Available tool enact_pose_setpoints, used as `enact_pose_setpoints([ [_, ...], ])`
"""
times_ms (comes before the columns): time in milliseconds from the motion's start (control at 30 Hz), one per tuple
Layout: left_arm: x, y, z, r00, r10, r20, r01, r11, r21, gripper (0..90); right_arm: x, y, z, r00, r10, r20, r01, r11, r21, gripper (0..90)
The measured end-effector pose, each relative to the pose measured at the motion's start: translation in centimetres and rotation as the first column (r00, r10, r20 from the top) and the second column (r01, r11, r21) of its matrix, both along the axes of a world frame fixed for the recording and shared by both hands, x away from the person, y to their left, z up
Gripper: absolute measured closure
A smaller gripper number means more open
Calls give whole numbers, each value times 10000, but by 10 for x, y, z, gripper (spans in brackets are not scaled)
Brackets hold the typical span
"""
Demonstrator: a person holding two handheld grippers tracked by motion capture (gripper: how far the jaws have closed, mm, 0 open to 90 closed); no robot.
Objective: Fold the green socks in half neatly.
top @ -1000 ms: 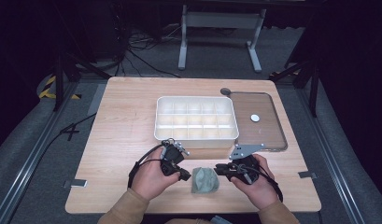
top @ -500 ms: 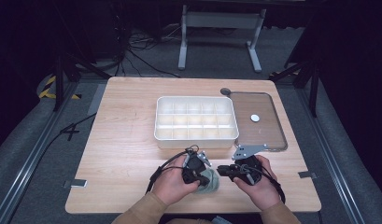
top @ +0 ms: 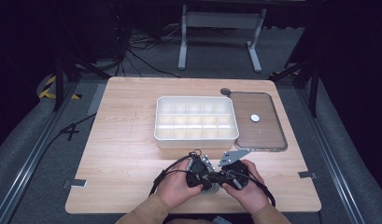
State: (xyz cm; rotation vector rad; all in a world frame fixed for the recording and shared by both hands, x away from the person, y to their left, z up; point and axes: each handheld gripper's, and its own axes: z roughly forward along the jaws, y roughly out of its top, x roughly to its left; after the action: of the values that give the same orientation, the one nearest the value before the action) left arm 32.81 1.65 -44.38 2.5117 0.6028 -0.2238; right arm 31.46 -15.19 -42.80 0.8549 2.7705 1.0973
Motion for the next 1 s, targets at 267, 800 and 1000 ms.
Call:
enact_pose_setpoints([
  [267,14,21,15,9911,1278,362,-1225,9848,-1229,824,5,-6,-6,9996,-281,75,283,9989,-366,840],
  [800,19,6,-4,9893,1289,677,-1322,9901,468,898,-1,-16,-17,9993,-249,282,282,9920,-1234,772],
  [1000,20,4,-5,9906,1227,611,-1255,9911,453,899,-7,-19,-21,9993,94,363,-37,9881,-1536,746],
])
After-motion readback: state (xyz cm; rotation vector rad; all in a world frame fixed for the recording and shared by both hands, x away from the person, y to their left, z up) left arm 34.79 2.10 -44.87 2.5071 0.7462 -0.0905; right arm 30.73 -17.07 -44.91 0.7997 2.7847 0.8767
